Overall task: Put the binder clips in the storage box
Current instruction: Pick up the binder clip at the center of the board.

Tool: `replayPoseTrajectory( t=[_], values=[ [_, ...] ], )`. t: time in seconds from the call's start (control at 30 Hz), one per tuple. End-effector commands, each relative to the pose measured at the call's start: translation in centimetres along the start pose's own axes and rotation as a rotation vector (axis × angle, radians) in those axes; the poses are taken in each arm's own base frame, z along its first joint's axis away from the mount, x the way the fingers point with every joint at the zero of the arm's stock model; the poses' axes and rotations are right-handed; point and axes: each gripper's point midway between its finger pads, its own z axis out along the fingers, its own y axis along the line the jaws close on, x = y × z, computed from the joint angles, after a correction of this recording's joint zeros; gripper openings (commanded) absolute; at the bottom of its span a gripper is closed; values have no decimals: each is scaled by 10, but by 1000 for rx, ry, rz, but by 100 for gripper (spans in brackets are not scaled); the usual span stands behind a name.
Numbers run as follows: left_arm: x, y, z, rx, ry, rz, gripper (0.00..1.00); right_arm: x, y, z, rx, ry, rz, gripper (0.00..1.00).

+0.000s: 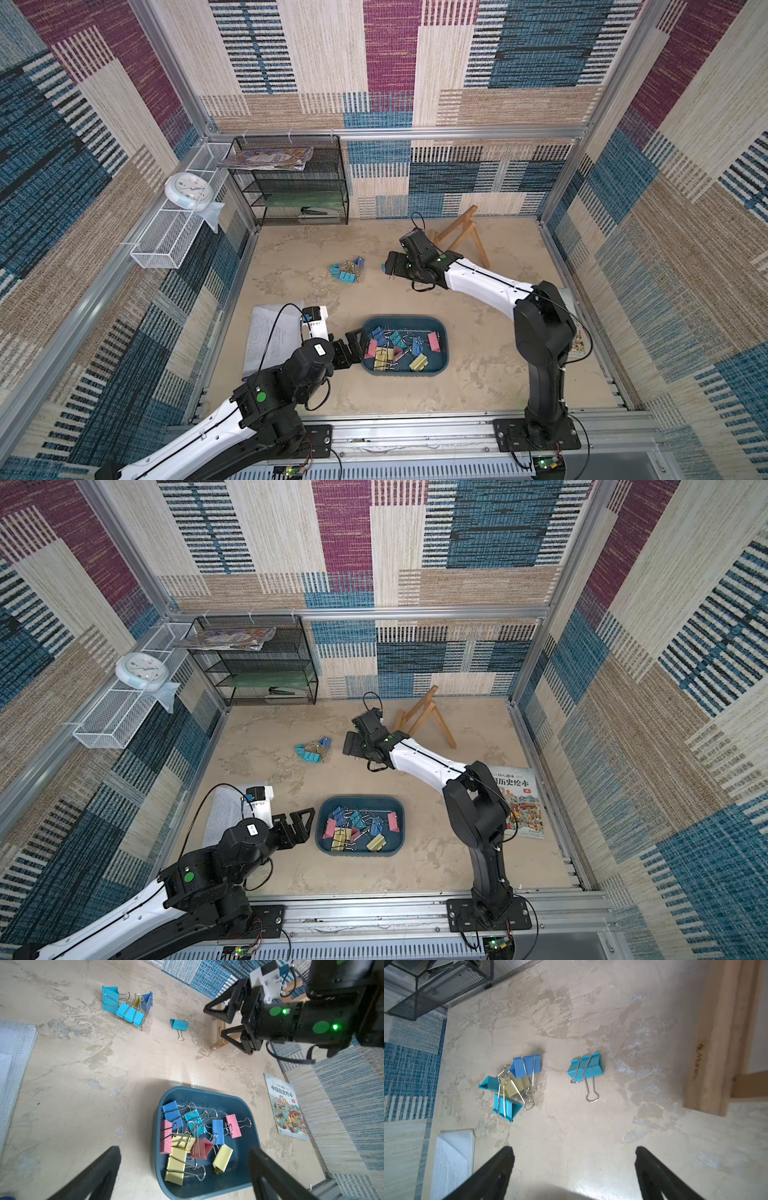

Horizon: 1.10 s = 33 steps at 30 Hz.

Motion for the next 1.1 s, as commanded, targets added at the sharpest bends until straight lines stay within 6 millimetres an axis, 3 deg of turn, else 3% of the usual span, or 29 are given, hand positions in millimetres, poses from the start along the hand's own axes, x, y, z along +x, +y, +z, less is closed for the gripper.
replayPoseTrajectory(
  t=[0.0, 0.17, 0.37, 0.9, 1.07],
  values=[
    [4, 4, -1, -13, 19, 3, 99, 2, -6, 19, 43, 27, 79, 95],
    [8, 7, 1, -32, 33, 41, 99, 0, -4, 47, 55, 28, 59, 89],
    [9, 6, 4, -40, 45, 68, 99, -5, -5, 63, 45, -1, 81, 61],
    [12, 3, 13, -45, 59, 73, 99, -4, -5, 85, -29, 49, 58, 29],
    [13, 1, 15, -44, 67, 73, 99, -4, -5, 83, -38, 60, 28, 11]
  ],
)
